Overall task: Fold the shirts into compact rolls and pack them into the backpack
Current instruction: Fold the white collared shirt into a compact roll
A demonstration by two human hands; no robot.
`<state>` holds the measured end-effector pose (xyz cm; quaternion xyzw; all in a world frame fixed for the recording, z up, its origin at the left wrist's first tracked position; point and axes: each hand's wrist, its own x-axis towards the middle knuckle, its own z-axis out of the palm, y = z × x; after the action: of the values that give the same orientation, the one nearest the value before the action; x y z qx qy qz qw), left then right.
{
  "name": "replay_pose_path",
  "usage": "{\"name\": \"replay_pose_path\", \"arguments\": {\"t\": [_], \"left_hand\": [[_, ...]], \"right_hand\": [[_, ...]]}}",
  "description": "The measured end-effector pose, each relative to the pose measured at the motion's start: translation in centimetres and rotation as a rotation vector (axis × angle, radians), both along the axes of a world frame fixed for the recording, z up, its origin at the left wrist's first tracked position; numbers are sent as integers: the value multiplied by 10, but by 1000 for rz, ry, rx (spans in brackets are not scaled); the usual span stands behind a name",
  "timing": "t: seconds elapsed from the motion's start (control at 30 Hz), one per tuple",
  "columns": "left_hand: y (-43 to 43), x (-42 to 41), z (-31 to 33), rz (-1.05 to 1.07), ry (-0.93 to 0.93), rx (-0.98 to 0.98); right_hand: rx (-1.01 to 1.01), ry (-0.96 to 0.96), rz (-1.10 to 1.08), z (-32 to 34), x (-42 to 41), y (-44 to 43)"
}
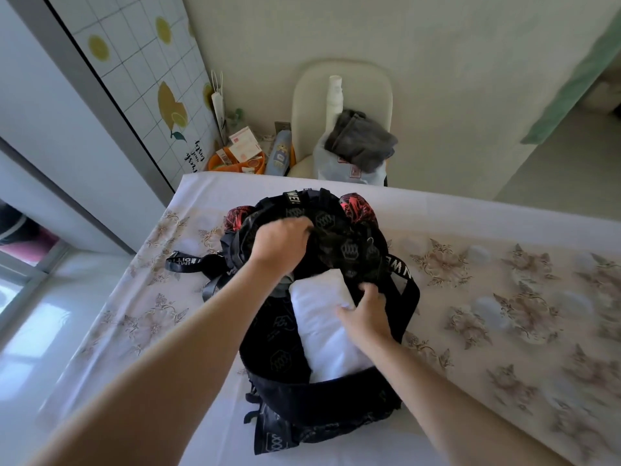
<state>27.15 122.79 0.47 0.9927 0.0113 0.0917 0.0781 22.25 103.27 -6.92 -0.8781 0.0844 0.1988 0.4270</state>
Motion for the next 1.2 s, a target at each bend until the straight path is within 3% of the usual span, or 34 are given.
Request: {"name": "replay_pose_path", "arguments": {"t": [0.07,0.13,0.17,0.23,0.27,0.33,0.5,0.6,0.73,0.87,0.93,1.07,1.2], "left_hand": [[1,10,12,53,-43,-5],[1,13,10,-56,20,51],[0,13,7,-147,86,89],[-2,12,-3,-308,210,212],[-2,12,-8,-350,250,272],[1,14,-16,-356,250,271],[2,17,1,-173,-43,-125],[-1,23,19,-18,-109,-255],[4,27,22,-47,-40,-245],[10,29,14,-107,42,-213],[11,32,12,-135,53,-226],[14,36,16,-161,3,-288],[22,35,19,-202,-33,-316]], "right_hand": [[-330,-397,210,-6,-10,6],[-525,-616,480,-10,-17,18],[-581,-623,636,-10,-18,25],[-571,-407,773,-11,-20,37],[-543,-258,754,-11,-20,40],[-578,-159,713,-12,-18,43],[-552,-500,484,-7,-13,52],[-389,-494,371,-20,3,57],[-278,-316,563,-24,40,59],[-584,-416,824,-6,20,46],[-656,-360,880,-9,-7,36],[-634,-249,712,-24,-6,30],[-501,-431,512,-26,36,53]]}}
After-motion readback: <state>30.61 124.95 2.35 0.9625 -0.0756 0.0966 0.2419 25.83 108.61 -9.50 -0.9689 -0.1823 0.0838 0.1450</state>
